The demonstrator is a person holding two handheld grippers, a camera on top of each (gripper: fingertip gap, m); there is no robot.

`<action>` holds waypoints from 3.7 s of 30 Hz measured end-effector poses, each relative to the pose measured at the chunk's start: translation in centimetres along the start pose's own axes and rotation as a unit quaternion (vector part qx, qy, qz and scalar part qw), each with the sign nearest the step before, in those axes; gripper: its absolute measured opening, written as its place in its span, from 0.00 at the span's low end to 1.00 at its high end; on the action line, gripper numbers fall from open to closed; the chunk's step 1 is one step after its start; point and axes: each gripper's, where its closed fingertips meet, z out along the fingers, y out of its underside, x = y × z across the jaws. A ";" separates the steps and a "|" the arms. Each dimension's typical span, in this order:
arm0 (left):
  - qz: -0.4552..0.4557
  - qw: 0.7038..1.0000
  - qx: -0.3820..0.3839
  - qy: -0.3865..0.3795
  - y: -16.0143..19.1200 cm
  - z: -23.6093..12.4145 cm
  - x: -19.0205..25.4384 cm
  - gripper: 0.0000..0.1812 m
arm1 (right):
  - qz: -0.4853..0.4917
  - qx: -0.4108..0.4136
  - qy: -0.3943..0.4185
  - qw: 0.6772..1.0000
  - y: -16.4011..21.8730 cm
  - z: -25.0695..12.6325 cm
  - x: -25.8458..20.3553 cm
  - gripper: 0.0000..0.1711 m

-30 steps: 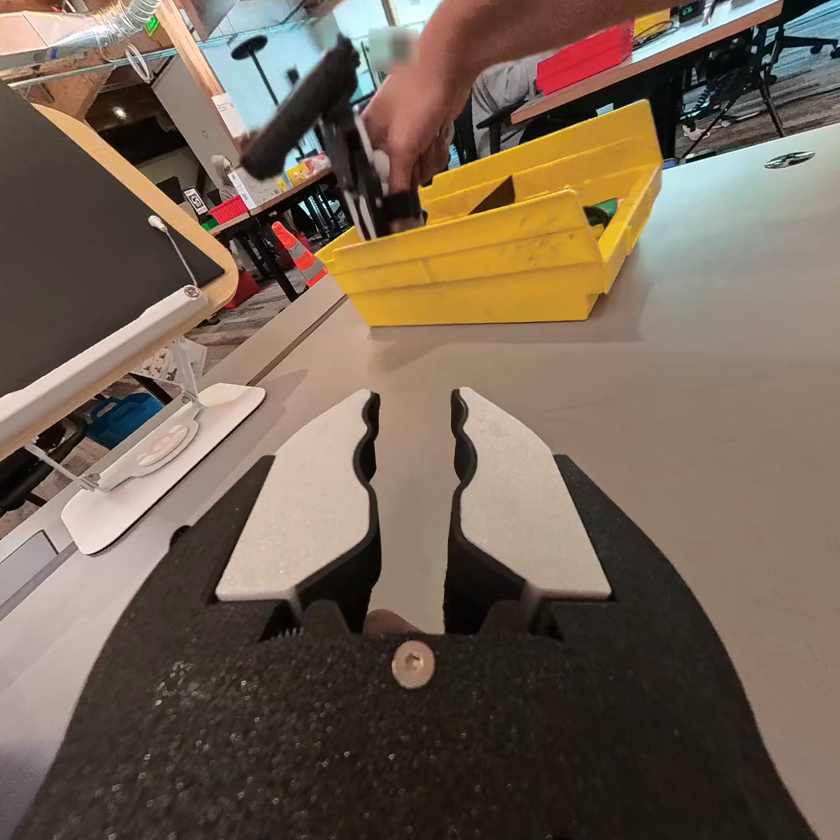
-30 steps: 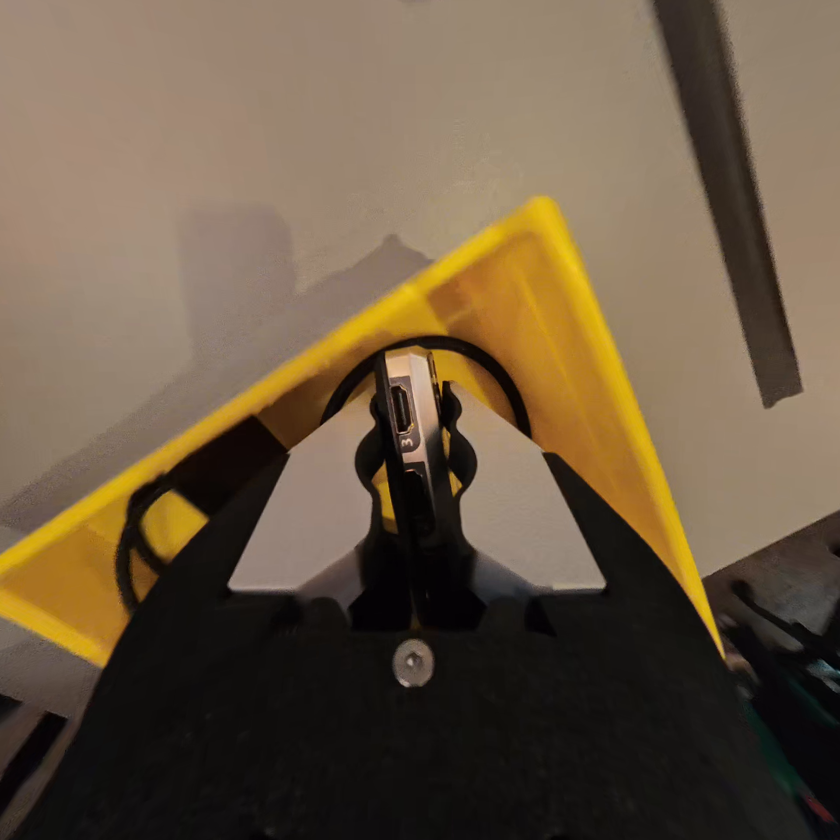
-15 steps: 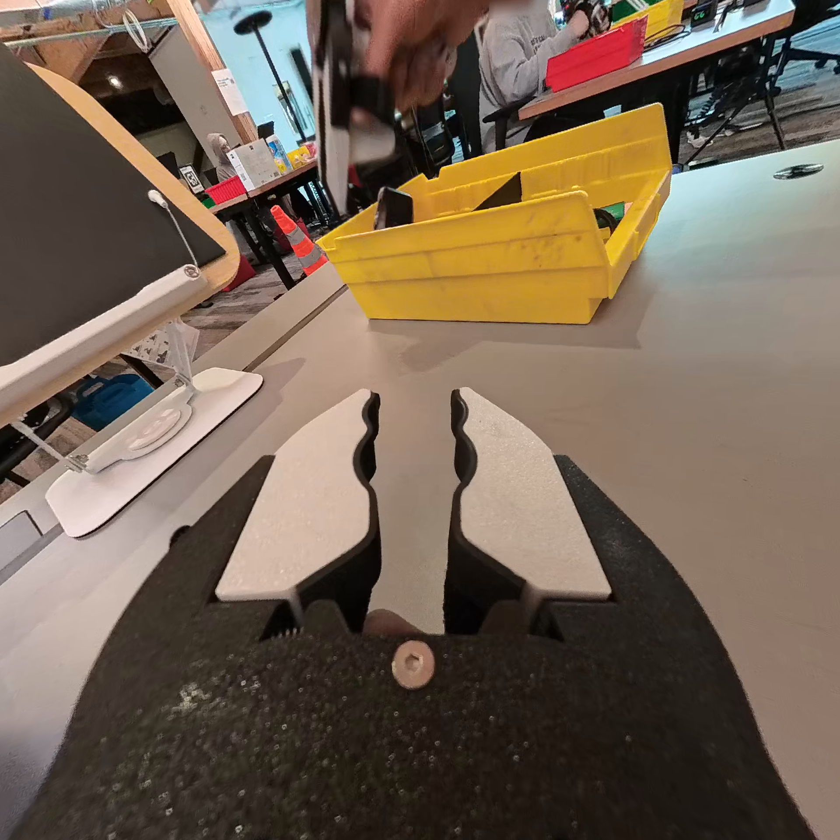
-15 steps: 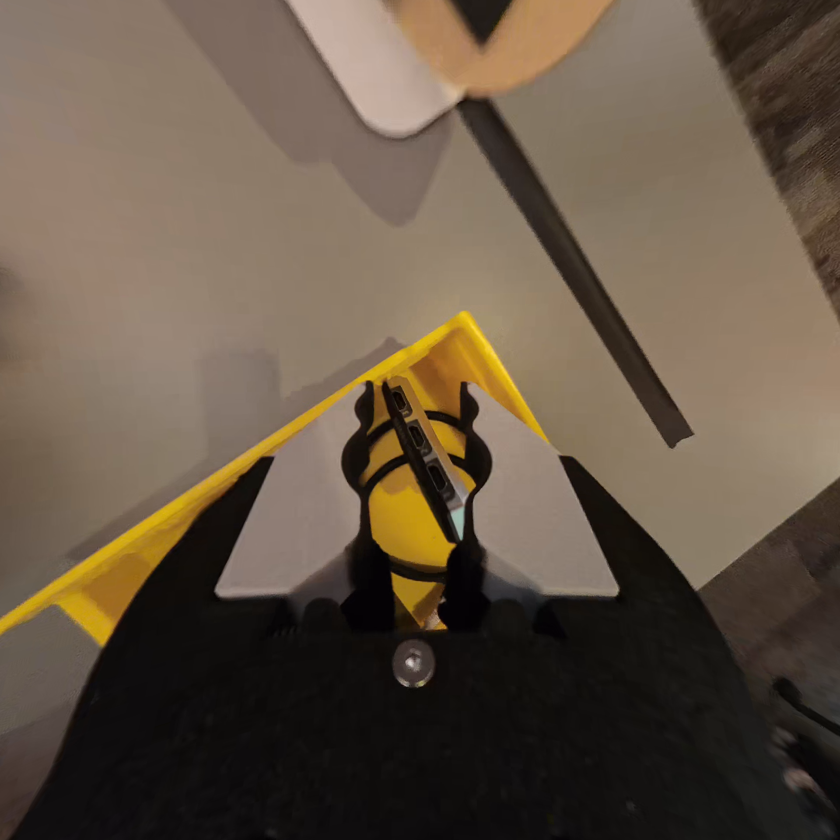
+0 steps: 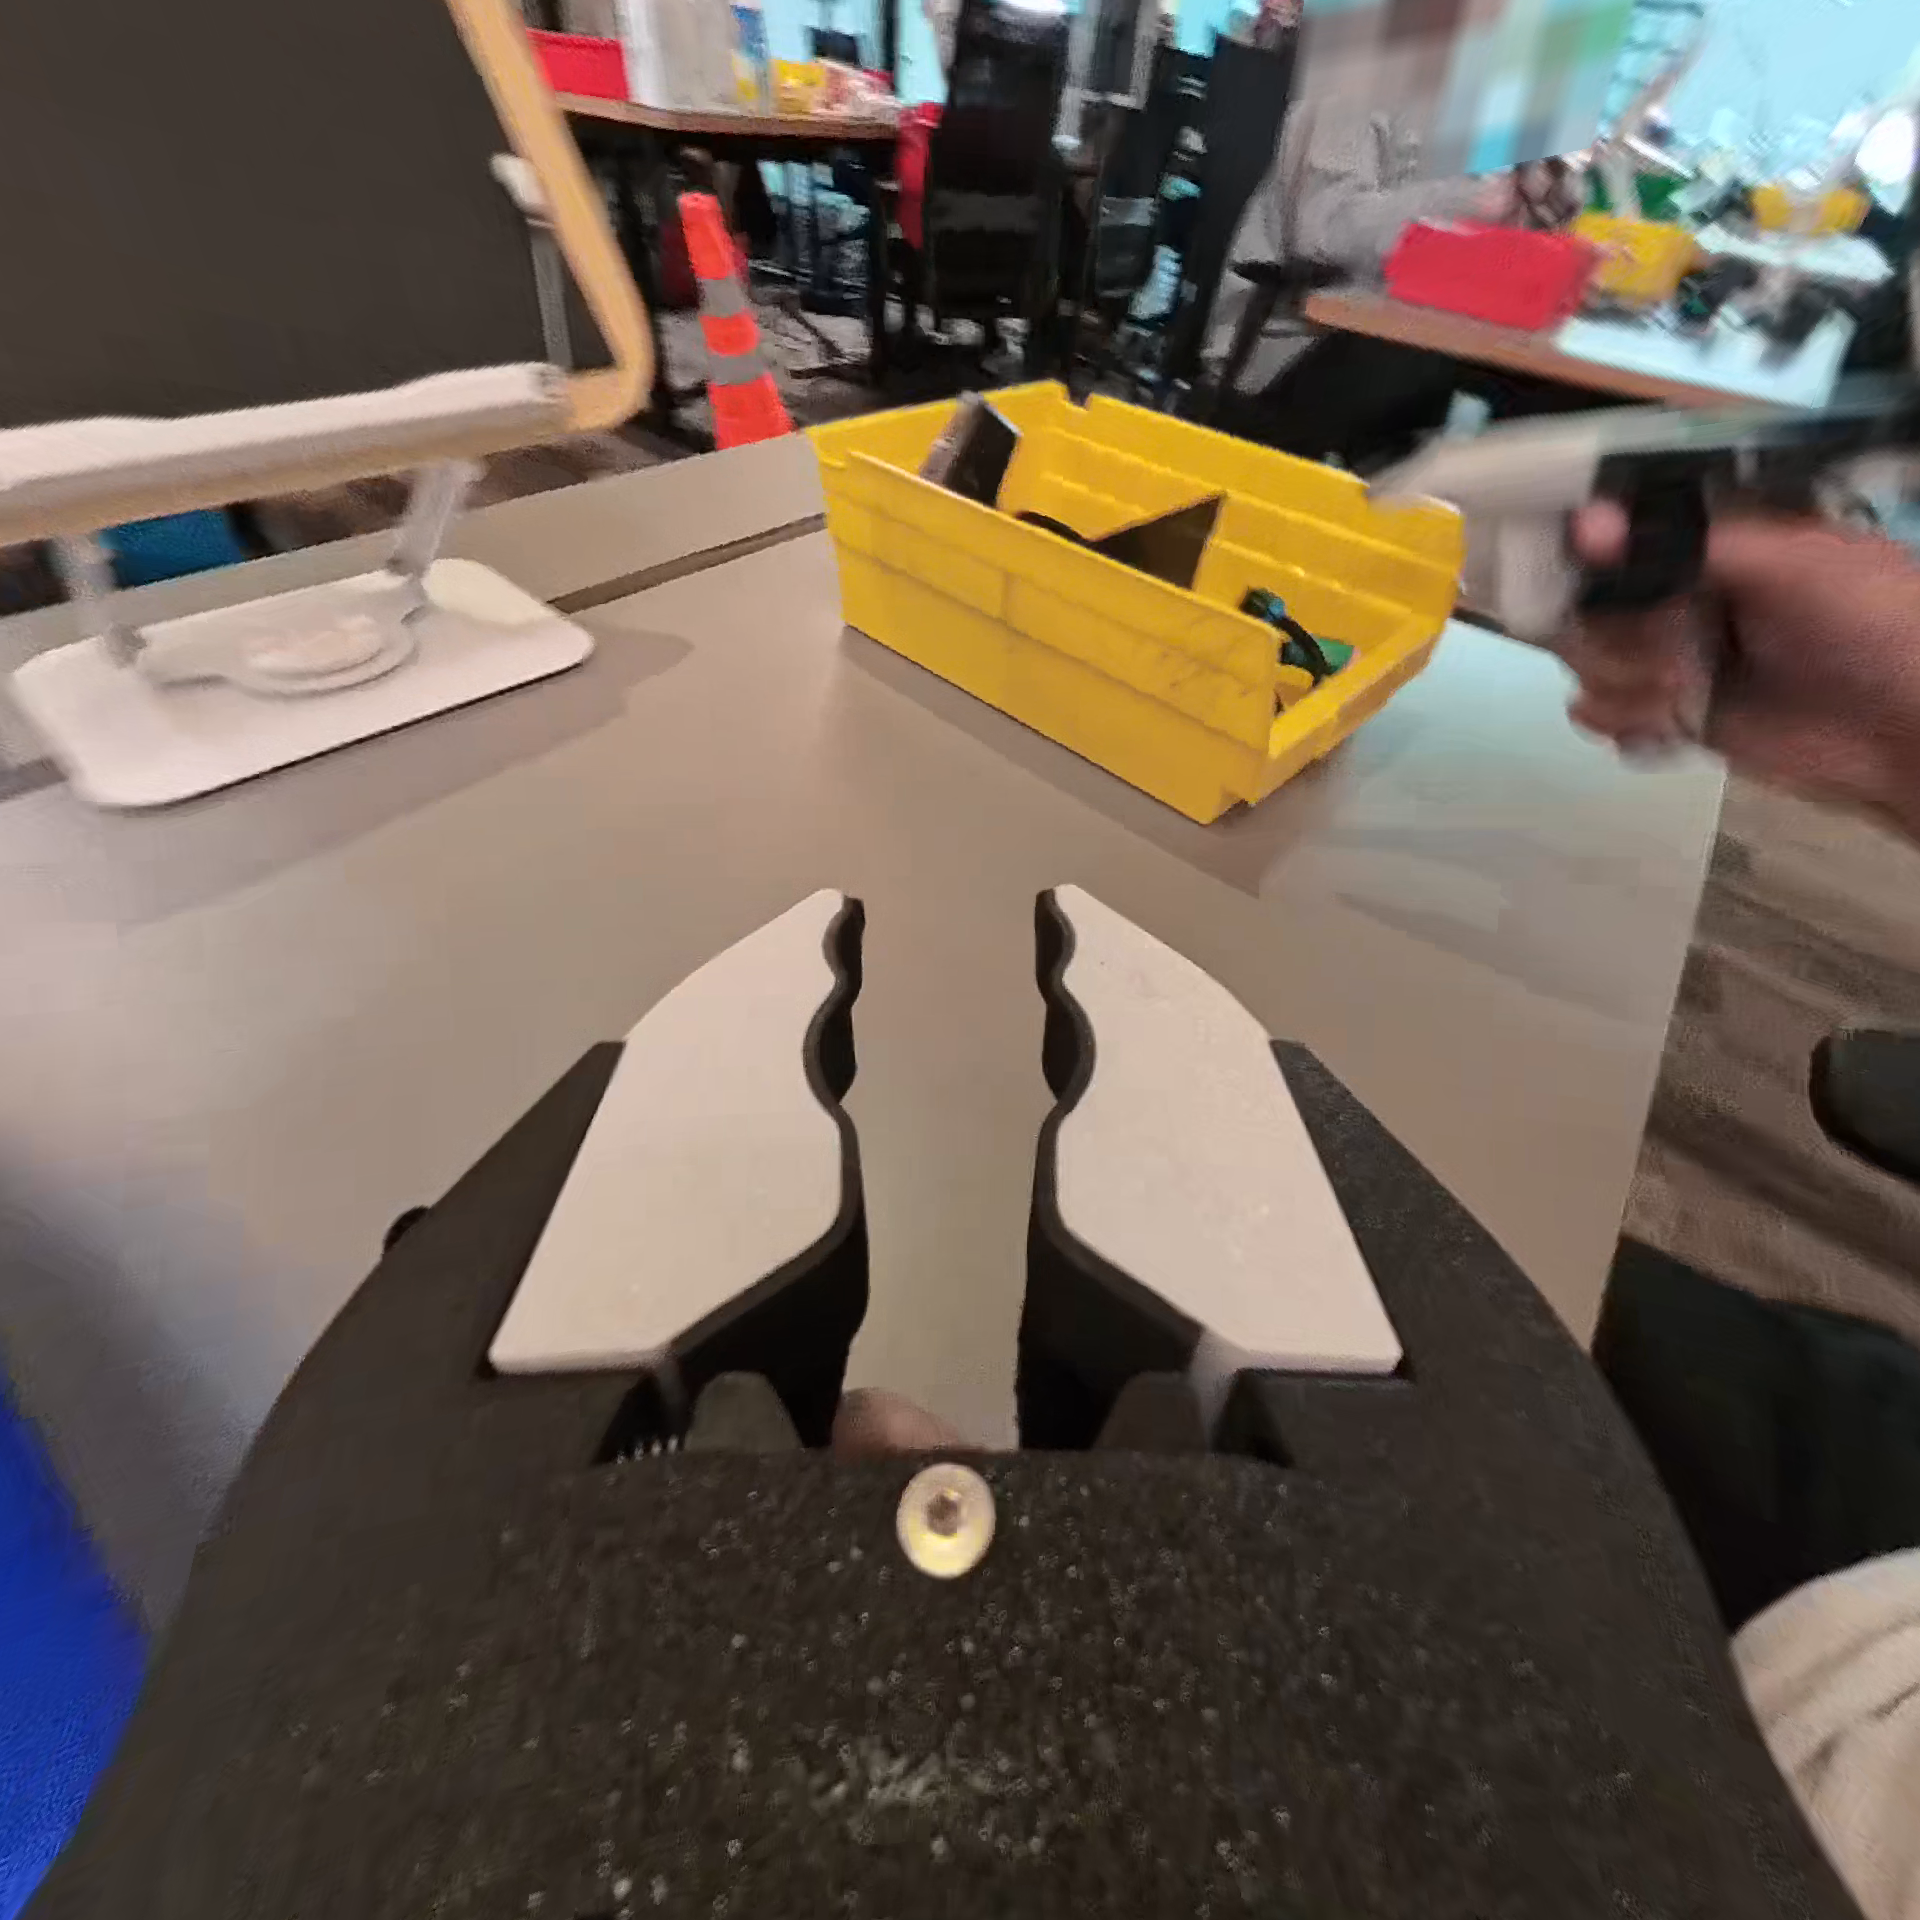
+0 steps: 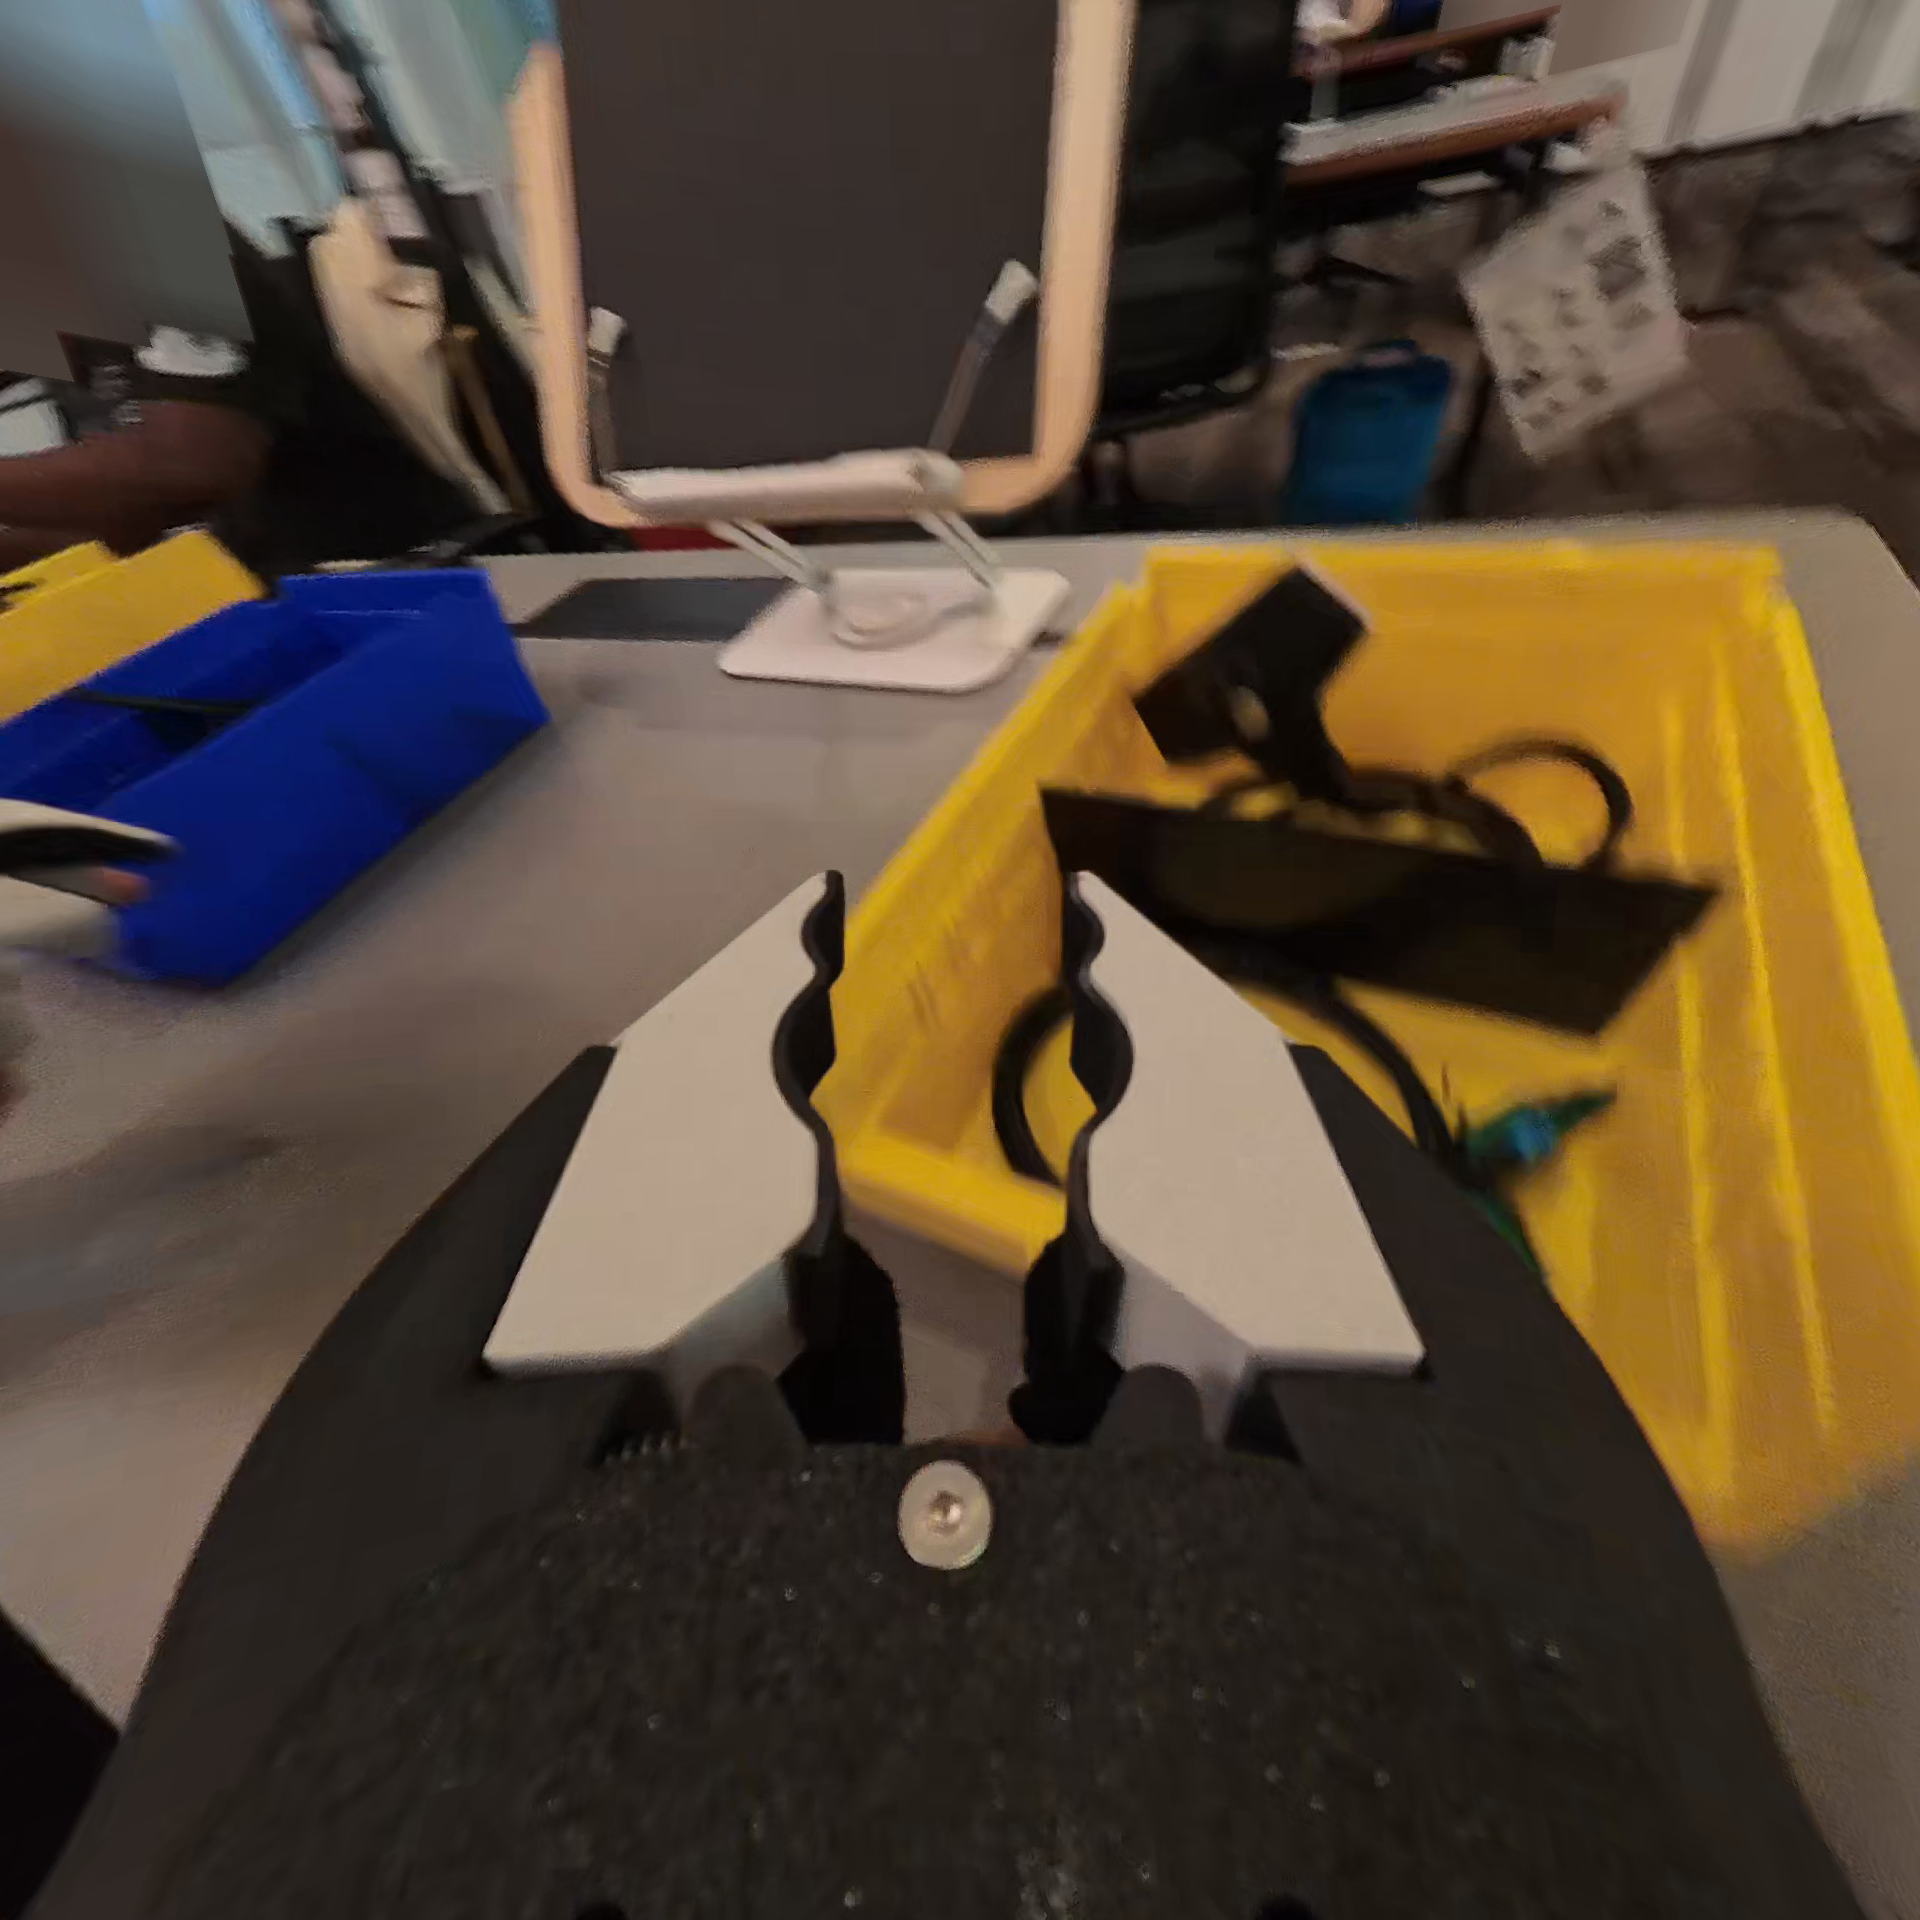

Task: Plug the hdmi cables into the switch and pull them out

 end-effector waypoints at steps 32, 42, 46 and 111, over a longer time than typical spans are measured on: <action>0.169 0.943 -0.287 -0.024 -1.1 -8.5 -20.1 0.18 | -0.099 -0.018 0.087 0.991 6.6 -1.1 0.1 0.23; 0.217 0.821 -0.528 0.028 6.4 -2.3 -33.2 0.22 | -0.074 -0.019 0.086 0.993 6.8 -1.3 0.5 0.23; 0.291 0.772 -0.564 0.034 9.4 -1.8 -34.3 0.18 | -0.078 -0.021 0.090 0.993 7.0 -1.5 0.6 0.23; 0.082 0.968 -0.099 0.213 2.3 -2.7 3.9 0.15 | 0.009 -0.025 -0.492 0.870 5.5 1.1 -24.5 0.41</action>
